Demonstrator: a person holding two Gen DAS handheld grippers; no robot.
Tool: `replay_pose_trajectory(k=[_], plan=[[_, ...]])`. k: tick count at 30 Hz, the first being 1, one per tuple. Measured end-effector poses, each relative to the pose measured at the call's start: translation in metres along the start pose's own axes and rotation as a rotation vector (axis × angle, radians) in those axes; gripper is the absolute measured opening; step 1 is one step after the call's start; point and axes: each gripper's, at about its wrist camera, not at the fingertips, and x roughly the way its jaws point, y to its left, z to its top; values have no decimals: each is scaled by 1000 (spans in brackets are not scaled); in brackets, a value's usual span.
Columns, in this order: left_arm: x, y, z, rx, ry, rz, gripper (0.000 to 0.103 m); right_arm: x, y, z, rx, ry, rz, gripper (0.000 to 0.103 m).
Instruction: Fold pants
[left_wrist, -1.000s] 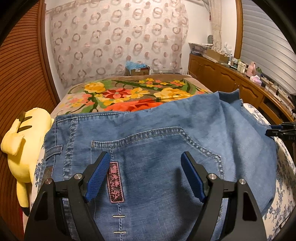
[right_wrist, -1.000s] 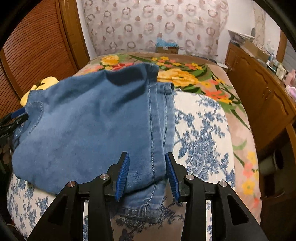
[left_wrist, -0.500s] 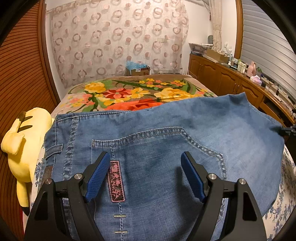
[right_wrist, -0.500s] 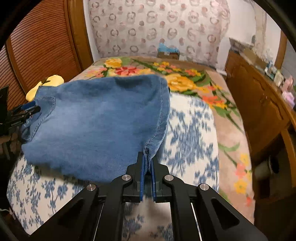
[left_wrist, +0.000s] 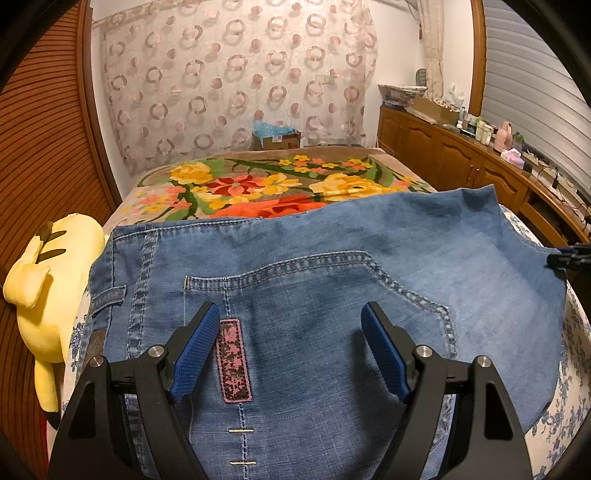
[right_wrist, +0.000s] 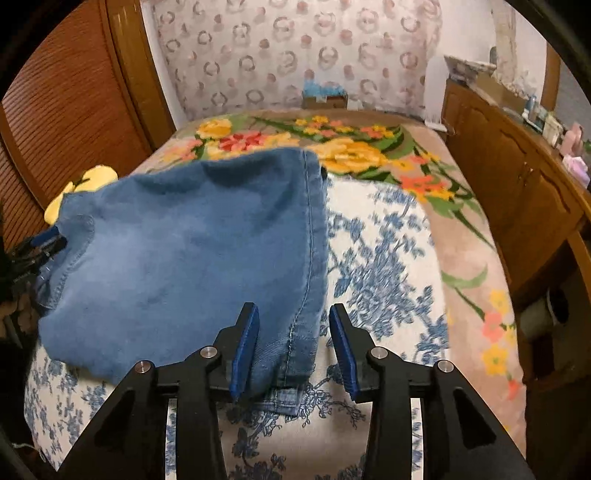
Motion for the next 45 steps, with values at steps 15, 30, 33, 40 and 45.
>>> replay_pose_trajectory(k=[15,30,33,40,45], plan=[[1,3,-2,2,4,4,80,19,18,-8,-35,39,20,21],[-67,59,-27,-67,-29,174,80,8,17,-16,-88,-55,61,13],[-74,78,-43,-108,-2,225,80,10,21,-18,-105,-69,58,13],[-70,110,-72,-188,80,297,70,10,20,-22,-121,-80,60,13],[-49,112,-81,-198,152,301,70,10,21,-26,-120,-76,55,13]])
